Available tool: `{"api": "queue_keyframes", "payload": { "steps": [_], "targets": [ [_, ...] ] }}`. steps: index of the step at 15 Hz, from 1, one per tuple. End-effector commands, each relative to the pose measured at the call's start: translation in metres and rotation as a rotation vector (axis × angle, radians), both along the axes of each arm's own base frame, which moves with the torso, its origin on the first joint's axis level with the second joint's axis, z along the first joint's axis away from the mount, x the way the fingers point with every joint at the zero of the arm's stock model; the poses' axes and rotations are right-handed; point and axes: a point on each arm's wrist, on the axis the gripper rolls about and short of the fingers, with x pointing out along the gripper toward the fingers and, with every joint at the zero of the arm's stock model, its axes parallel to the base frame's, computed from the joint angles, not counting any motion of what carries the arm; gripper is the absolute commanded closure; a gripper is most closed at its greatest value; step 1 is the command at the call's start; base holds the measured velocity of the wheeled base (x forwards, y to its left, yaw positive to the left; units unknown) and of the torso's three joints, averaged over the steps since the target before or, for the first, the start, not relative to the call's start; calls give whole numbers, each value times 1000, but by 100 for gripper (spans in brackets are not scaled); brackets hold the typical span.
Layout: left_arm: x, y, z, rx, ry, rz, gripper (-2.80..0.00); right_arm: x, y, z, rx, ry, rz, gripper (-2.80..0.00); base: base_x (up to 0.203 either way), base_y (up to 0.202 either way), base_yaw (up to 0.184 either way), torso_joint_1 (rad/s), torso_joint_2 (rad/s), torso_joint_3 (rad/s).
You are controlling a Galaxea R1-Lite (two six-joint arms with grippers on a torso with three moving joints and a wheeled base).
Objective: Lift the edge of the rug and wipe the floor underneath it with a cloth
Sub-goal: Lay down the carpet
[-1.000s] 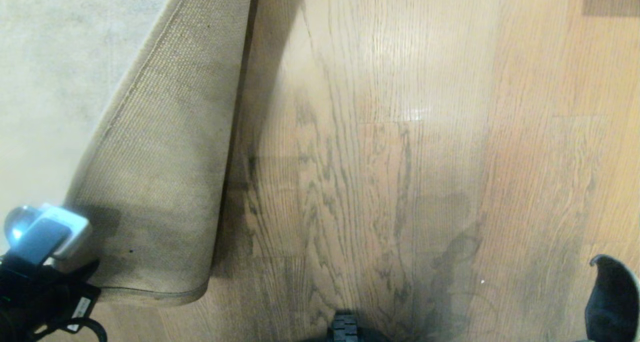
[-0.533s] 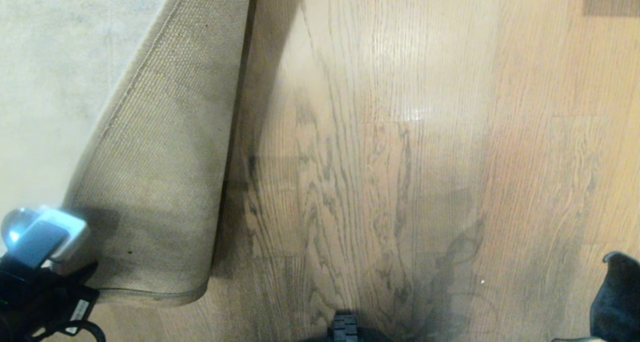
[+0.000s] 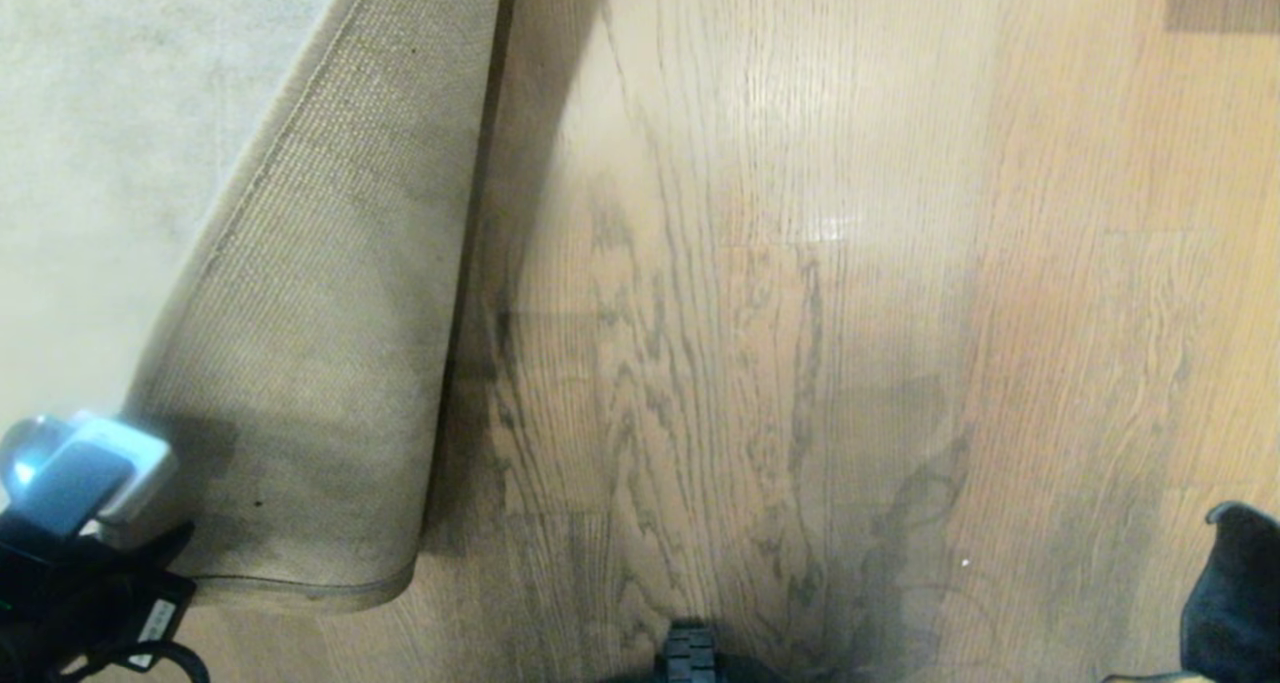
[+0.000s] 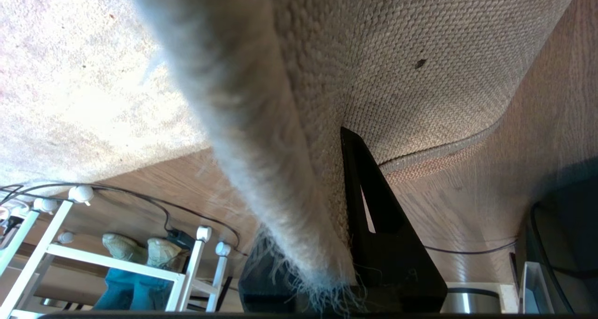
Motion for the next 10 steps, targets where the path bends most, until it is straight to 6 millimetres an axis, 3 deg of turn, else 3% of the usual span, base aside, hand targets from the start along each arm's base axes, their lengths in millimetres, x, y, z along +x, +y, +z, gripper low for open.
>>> {"api": "queue_keyframes", "payload": {
  "steps": [1,10],
  "targets": [
    [-1,0,0,2,-3,-1,0,0,0,0,-1,4,1,0,0,0,0,0,0,0],
    [-3,0,1,1,-8,1,0,0,0,0,-1,4,1,0,0,0,0,0,0,0]
  ]
}}
